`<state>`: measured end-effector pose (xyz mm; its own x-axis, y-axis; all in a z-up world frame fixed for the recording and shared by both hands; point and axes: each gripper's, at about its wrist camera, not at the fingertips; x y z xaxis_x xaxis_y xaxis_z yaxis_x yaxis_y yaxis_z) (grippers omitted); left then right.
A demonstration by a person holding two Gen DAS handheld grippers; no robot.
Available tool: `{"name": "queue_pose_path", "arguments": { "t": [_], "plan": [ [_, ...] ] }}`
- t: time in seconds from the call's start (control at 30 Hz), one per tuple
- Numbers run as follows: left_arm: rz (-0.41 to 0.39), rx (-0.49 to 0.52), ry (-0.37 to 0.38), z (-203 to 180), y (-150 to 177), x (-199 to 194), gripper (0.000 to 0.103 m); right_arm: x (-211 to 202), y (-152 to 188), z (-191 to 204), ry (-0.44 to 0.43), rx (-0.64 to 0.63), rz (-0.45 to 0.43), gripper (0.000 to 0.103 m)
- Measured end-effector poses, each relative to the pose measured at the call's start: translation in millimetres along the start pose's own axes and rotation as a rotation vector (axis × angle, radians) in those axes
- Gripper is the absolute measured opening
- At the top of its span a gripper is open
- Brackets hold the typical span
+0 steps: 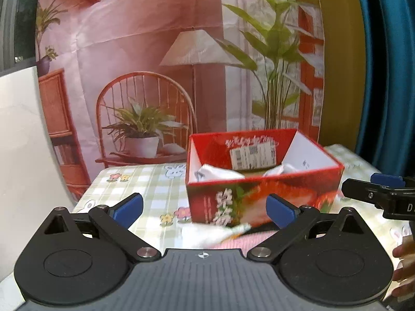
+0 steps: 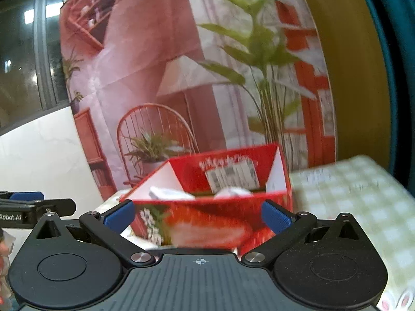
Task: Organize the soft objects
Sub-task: 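Lower the right tool onto the pink knitted cloth and close on it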
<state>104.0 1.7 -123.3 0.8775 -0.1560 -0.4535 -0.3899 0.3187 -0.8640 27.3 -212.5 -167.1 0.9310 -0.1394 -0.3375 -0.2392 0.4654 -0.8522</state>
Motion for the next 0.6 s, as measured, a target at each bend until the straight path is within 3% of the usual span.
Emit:
{"name": "queue_pose_path", "arguments": {
  "t": [0.17, 0.33, 0.5, 0.6],
  "plan": [
    [0.059, -0.069, 0.033, 4, 19, -1, 0.101, -1, 15, -7, 0.037, 0.016, 0.048, 0.103],
    [0.074, -0.077, 0.056, 2, 26, 3, 0.099, 4, 19, -18, 0.040, 0.062, 0.132, 0.103],
    [0.080, -0.078, 0.151, -3, 30, 9, 0.088, 10, 28, -20, 0.147, 0.019, 0.150, 0.103],
    [0.095, -0.075, 0.175, -7, 33, 14, 0.087, 17, 33, -27, 0.187, 0.036, 0.194, 0.103]
  ]
}}
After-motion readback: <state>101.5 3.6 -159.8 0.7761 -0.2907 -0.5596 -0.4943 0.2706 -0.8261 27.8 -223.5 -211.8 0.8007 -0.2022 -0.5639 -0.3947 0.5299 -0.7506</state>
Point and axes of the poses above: each gripper's, at about its wrist camera, not at the fingertips, and x roughly the way its jaws point, z to its left, y to its underside, and after that the axes turned 7 degrees about x, right-handed
